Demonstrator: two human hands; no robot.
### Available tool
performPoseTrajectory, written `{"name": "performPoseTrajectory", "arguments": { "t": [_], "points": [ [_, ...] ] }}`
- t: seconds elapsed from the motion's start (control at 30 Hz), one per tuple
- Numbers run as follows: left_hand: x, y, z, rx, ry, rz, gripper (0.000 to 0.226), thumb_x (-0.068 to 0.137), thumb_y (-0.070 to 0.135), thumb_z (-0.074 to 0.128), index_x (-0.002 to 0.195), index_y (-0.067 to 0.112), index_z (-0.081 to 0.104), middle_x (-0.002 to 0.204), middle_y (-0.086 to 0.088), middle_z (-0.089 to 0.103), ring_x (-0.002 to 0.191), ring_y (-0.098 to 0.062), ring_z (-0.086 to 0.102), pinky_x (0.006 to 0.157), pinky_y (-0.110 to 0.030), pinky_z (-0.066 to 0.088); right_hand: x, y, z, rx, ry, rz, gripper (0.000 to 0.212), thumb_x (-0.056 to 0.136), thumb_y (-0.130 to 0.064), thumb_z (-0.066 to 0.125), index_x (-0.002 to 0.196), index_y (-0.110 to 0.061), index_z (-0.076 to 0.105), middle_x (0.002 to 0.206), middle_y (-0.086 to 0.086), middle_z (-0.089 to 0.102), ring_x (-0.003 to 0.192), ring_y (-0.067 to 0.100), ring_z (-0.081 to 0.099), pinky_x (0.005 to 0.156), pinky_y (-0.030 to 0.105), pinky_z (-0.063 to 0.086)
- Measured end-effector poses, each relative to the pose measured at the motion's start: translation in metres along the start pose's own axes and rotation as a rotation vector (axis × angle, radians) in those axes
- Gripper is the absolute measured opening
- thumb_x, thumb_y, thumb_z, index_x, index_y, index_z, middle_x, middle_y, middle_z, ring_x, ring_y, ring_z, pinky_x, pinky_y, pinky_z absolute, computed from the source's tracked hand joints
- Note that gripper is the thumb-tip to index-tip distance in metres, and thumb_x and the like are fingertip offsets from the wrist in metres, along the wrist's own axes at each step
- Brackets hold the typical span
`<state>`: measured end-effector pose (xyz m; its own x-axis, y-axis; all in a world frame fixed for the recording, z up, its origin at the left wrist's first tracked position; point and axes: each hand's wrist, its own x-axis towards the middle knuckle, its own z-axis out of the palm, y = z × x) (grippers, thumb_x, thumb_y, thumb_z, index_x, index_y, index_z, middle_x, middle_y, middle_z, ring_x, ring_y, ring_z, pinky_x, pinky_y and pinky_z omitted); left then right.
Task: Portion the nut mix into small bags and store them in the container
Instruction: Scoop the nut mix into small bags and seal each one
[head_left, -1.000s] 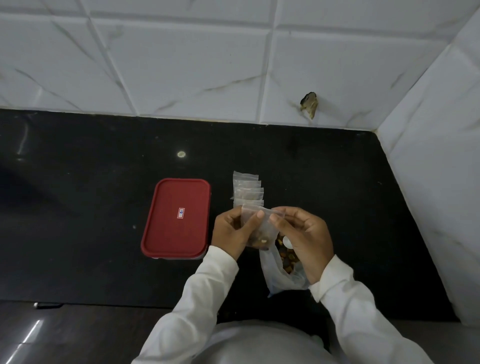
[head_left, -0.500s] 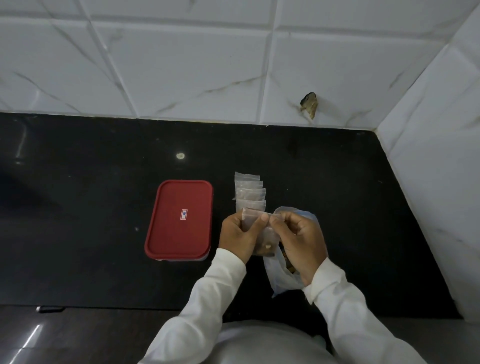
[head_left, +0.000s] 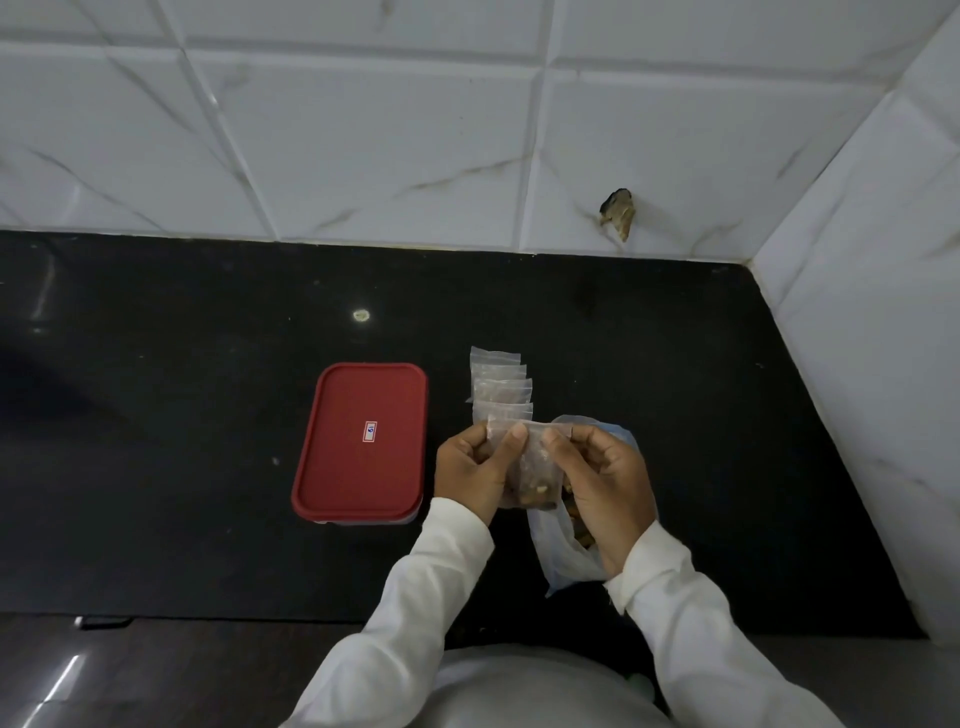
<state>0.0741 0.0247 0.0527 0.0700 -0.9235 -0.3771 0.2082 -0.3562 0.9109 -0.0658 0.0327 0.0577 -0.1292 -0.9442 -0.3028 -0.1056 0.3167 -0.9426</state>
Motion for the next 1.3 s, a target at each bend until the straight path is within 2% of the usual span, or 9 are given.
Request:
{"name": "performPoseTrajectory", "arguments": {
  "t": [0.2,0.37,0.43,0.5,0.63,0.83,0.97,1.13,1.3],
  "points": [
    [-0.005,-0.002,0.002,0.018,0.073,-0.039,0.007,0.091,0.012,0.066,0.089,0.017,0.070,0.088,0.000,0.074,0.083,-0.011,0.071,0.058,-0.017,0.053,0.001,0.004,-0.001,-0.179,0.011,-0.067,0.019,0.089,-0.035,0.064,0.098,-0.019,0.070,0.095,-0.006,0.071,0.090,0.007,0.068,0.079,0.026,0.058],
    [-0.009,0.002,0.005,-0.105,0.096,-0.086,0.010,0.093,0.013,0.063,0.087,0.011,0.070,0.075,0.001,0.073,0.071,-0.014,0.072,0.049,-0.026,0.056,0.001,0.001,0.001,-0.021,0.017,0.012,0.020,0.087,-0.033,0.068,0.099,-0.018,0.071,0.094,-0.004,0.073,0.091,0.010,0.069,0.080,0.029,0.058],
    [-0.006,-0.001,0.003,-0.115,0.140,-0.092,0.019,0.092,0.018,0.065,0.076,0.016,0.074,0.077,-0.001,0.074,0.083,-0.023,0.071,0.065,-0.037,0.061,0.001,0.000,0.000,0.043,0.051,0.050,0.018,0.085,-0.033,0.070,0.096,-0.019,0.072,0.091,-0.006,0.074,0.090,0.009,0.069,0.081,0.029,0.057],
    [-0.004,-0.005,0.000,-0.101,0.167,-0.091,0.024,0.090,0.021,0.067,0.068,0.023,0.076,0.086,-0.005,0.074,0.099,-0.032,0.068,0.089,-0.054,0.055,0.001,-0.002,-0.004,0.063,0.070,0.069,0.016,0.087,-0.032,0.068,0.093,-0.018,0.072,0.087,-0.007,0.073,0.088,0.008,0.068,0.078,0.026,0.055],
    [-0.005,-0.006,0.001,-0.105,0.209,-0.097,0.032,0.089,0.015,0.066,0.060,0.025,0.074,0.086,-0.006,0.071,0.106,-0.040,0.063,0.096,-0.061,0.048,0.001,-0.001,-0.007,0.064,0.042,0.087,0.017,0.087,-0.029,0.068,0.095,-0.015,0.072,0.087,-0.007,0.073,0.089,0.009,0.068,0.079,0.025,0.055],
    [-0.007,-0.007,0.006,-0.012,0.273,-0.012,0.026,0.090,0.007,0.063,0.068,0.018,0.069,0.065,0.012,0.066,0.080,-0.014,0.061,0.085,-0.044,0.055,0.006,0.002,-0.007,0.028,0.044,0.097,0.014,0.087,-0.030,0.067,0.092,-0.017,0.070,0.086,-0.008,0.071,0.089,0.009,0.066,0.077,0.026,0.054],
    [-0.008,-0.006,0.006,0.043,0.279,0.044,0.021,0.093,0.009,0.060,0.074,0.015,0.067,0.072,0.008,0.065,0.076,-0.006,0.058,0.064,-0.020,0.050,0.005,0.007,-0.002,0.042,0.048,0.097,0.013,0.088,-0.030,0.067,0.090,-0.017,0.070,0.086,-0.006,0.071,0.088,0.012,0.067,0.082,0.030,0.056],
    [-0.006,-0.014,0.002,0.093,0.146,0.070,0.010,0.088,0.022,0.069,0.079,0.017,0.070,0.082,0.000,0.073,0.082,-0.015,0.070,0.066,-0.027,0.057,0.003,0.012,-0.001,0.021,0.032,0.071,0.013,0.088,-0.032,0.066,0.090,-0.020,0.070,0.087,-0.005,0.072,0.086,0.010,0.069,0.076,0.027,0.057],
    [-0.004,-0.019,-0.001,0.166,0.132,0.131,0.019,0.089,0.018,0.069,0.070,0.016,0.066,0.070,0.006,0.067,0.071,-0.004,0.064,0.068,-0.021,0.049,0.002,0.018,0.001,-0.066,0.049,0.025,0.012,0.088,-0.038,0.063,0.090,-0.027,0.066,0.092,-0.011,0.067,0.091,0.006,0.064,0.077,0.023,0.053]
  ]
}}
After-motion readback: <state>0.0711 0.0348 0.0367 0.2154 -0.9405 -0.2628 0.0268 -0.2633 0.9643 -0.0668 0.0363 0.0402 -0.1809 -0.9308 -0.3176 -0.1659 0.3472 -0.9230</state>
